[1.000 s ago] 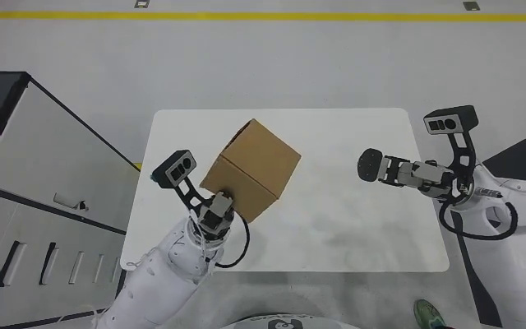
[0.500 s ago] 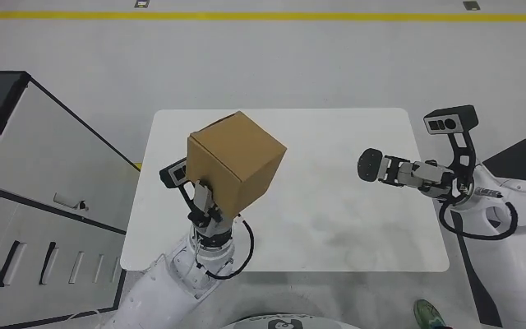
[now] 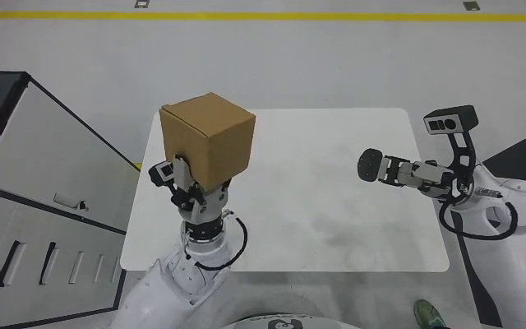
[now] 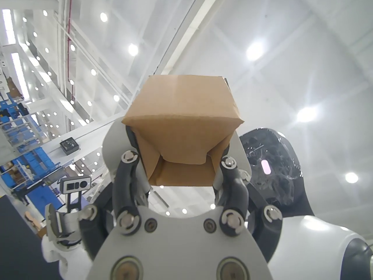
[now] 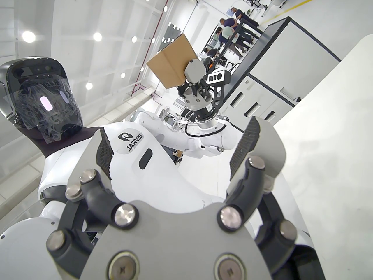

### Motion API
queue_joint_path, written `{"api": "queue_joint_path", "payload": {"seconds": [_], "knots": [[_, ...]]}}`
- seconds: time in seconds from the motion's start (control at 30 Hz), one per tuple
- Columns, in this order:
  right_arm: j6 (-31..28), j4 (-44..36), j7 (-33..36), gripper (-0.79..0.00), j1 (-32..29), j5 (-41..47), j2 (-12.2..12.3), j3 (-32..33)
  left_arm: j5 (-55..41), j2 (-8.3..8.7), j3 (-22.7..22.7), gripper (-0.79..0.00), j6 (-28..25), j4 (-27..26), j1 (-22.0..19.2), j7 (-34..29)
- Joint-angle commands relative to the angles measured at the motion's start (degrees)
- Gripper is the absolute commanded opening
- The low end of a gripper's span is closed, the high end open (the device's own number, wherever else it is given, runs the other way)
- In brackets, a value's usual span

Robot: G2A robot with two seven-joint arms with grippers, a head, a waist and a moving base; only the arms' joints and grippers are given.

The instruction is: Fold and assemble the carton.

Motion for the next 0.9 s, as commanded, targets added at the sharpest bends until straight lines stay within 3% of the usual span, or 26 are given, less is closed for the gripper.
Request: {"api": "queue_joint_path", "payload": {"seconds": [0.0, 0.3, 0.5, 0.67, 0.87], "knots": [[0.0, 0.0, 0.0, 0.0, 0.0, 0.0, 0.0, 0.0, -4.13, -0.23, 0.25, -0.785, 0.86, -0.91, 1.26, 1.7], [0.0, 0.0, 0.0, 0.0, 0.0, 0.0, 0.0, 0.0, -6.83, -0.28, 0.7, -0.785, 2.57, -2.03, 1.97, 0.31], [0.0, 0.0, 0.0, 0.0, 0.0, 0.0, 0.0, 0.0, -15.15, -1.1, 1.37, -0.785, 4.47, -4.06, 2.99, 1.85], [0.0, 0.0, 0.0, 0.0, 0.0, 0.0, 0.0, 0.0, -23.06, -1.29, 2.69, -0.785, 8.67, -5.11, 4.42, -1.76], [0.0, 0.0, 0.0, 0.0, 0.0, 0.0, 0.0, 0.0, -30.31, -1.47, 2.4, -0.785, 10.01, -6.3, 6.5, -5.66]]}}
